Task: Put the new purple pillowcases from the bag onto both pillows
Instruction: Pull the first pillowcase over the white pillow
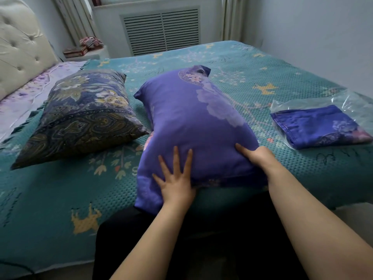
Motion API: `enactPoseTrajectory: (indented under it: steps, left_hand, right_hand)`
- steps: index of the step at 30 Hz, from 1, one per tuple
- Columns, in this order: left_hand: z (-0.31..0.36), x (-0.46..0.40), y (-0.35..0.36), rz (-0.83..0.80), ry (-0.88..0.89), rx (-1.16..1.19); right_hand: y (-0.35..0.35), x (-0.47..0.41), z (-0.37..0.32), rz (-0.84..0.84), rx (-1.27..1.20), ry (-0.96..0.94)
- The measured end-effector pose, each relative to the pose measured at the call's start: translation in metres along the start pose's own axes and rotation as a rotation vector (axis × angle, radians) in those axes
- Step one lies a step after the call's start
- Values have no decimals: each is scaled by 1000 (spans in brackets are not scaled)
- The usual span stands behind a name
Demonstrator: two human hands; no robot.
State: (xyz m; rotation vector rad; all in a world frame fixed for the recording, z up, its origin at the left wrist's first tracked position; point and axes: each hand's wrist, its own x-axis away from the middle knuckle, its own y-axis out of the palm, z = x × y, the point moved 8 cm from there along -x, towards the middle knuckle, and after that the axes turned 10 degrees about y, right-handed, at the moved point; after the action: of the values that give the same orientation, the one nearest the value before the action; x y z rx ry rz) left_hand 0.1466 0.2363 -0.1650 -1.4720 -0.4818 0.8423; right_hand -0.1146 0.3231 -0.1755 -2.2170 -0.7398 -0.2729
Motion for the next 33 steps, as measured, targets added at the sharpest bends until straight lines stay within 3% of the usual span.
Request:
enactPoseTrajectory:
  steps: [3, 6, 8, 10, 12, 13, 16, 18, 19, 21, 22, 23, 25, 26, 27, 29, 30, 31, 33]
  left_hand:
    - [-33, 2, 24, -74, -279, 201]
    - [-38, 2, 15, 90, -366, 456]
    - [-29, -6, 1, 246, -399, 883]
    - [-7, -12, -14, 396, -503, 1507]
    - [32, -21, -4, 250, -593, 1916]
    - [51, -21, 3, 105, -577, 1951]
    - [62, 0, 22, -315, -507, 1750]
    - [38, 10, 22, -511, -347, 1373]
    - [20, 11, 16, -562, -256, 1027]
    - [-19, 4, -26, -460, -137, 332]
    - [-33, -2, -55, -281, -144, 170]
    - [-36, -11, -83, -36, -93, 159]
    - [-16, -14, -135, 420, 185, 345]
    - [2, -17, -146, 443, 329, 382]
    - [19, -20, -142, 343, 409, 382]
    - [29, -22, -114, 62, 344, 254]
    - [24, -21, -104, 6, 275, 200]
    - [15, -20, -102, -5, 207, 172]
    - [-6, -18, -110, 24, 101, 153]
  right_hand:
    - [7, 3, -2, -25, -41, -56]
    - [-1, 22, -9, -85, -308, -140]
    - [-16, 46, -20, -104, -477, -245]
    - [-39, 71, -39, -56, -588, -402]
    - [-61, 90, -63, 40, -551, -530]
    - [-69, 96, -73, 64, -516, -571]
    - [-68, 100, -87, 60, -371, -619]
    - [-53, 99, -84, 6, -330, -624]
    - [-43, 100, -81, -21, -332, -630]
    - [-22, 98, -76, -59, -302, -626]
    - [-11, 101, -76, -79, -274, -620]
    - [-1, 106, -77, -111, -267, -614]
    - [29, 121, -81, -278, -297, -641]
    - [42, 130, -83, -360, -304, -659]
    - [51, 135, -84, -442, -327, -672]
    - [56, 130, -79, -574, -493, -540]
    - [52, 120, -72, -581, -594, -430]
    - [50, 103, -62, -519, -638, -342]
    - [45, 73, -44, -291, -417, -293]
